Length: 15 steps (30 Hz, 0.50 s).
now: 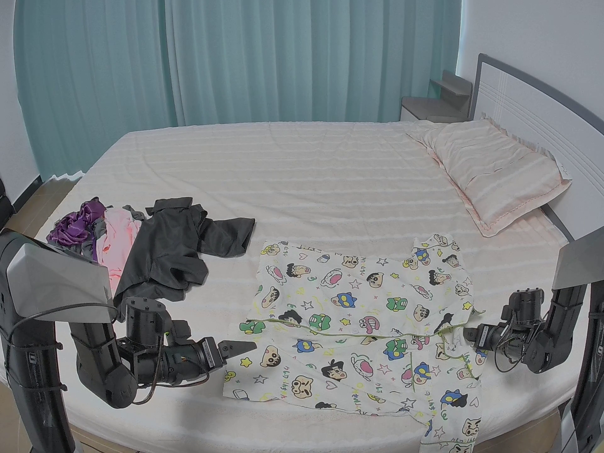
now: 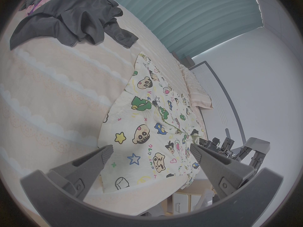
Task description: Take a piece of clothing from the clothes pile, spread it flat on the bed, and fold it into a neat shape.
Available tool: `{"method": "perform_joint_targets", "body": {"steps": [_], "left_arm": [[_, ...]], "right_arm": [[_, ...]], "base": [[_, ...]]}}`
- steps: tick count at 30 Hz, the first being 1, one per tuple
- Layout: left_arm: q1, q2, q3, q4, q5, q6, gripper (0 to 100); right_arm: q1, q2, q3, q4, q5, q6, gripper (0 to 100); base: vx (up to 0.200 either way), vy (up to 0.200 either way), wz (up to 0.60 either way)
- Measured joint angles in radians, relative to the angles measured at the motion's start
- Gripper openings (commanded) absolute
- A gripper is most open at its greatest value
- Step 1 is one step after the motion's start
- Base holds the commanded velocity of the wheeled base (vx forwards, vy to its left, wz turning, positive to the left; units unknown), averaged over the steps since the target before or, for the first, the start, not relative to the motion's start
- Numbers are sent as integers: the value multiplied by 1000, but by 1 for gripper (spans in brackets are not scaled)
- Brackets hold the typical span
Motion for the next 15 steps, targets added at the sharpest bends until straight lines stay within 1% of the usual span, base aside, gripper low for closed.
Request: {"method": "perform_joint_targets", "body": {"steps": [5, 11, 15], "left_arm": [[0, 2, 0, 0, 1, 5, 100], [0, 4, 0, 0, 1, 8, 100], [0, 5, 1, 0, 1, 8, 100]], "right_arm": [[53, 5, 13, -57, -22, 2, 100], [104, 10, 20, -65, -36, 7, 100], [116, 20, 15, -65, -36, 9, 100]], "base": [[0, 0, 0], [0, 0, 0], [0, 0, 0]]}}
